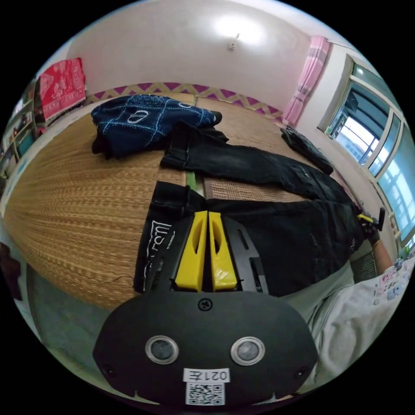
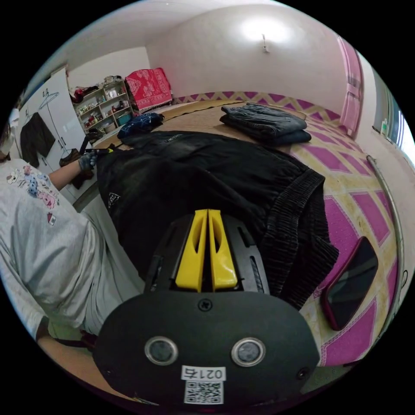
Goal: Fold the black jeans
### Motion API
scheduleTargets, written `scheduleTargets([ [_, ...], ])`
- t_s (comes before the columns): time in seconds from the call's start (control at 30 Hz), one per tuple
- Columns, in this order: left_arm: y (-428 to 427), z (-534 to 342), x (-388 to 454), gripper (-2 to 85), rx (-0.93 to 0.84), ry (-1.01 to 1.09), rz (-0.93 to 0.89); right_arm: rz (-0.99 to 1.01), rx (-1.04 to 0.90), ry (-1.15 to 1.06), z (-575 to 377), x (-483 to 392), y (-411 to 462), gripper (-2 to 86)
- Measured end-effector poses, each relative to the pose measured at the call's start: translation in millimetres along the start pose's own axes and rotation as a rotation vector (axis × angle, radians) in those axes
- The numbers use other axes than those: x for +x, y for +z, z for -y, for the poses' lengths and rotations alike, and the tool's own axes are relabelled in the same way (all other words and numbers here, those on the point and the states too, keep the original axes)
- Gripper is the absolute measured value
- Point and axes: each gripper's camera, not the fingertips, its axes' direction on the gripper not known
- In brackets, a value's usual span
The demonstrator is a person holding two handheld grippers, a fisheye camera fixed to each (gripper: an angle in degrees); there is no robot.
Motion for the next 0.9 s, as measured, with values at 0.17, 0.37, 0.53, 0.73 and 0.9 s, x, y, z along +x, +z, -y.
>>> scheduleTargets([
  [0.17,-9.6,5.7,-9.9,-0.9,0.076,-0.033,0.080,0.056,0.049,0.046,-3.2,10.7,-7.5,-0.6],
  [0.37,-14.8,-8.3,-49.8,-1.0,0.058,-0.164,-0.067,0.030,0.079,0.064,-5.3,9.0,-8.6,-0.6],
  [0.53,-42.6,-34.8,-51.6,-1.0,0.178,-0.181,-0.062,-0.111,0.117,0.135,-3.6,-5.9,-30.7,-0.6],
  [0.73,-64.4,-67.2,-33.7,-1.0,0.174,-0.138,-0.060,-0.455,-0.111,0.248,-34.7,-13.0,-11.8,-0.8],
  [0.9,-77.7,-97.2,-23.2,-0.9,0.196,-0.178,-0.123,-0.468,-0.084,0.402,-37.7,-10.9,-42.1,-0.7],
])
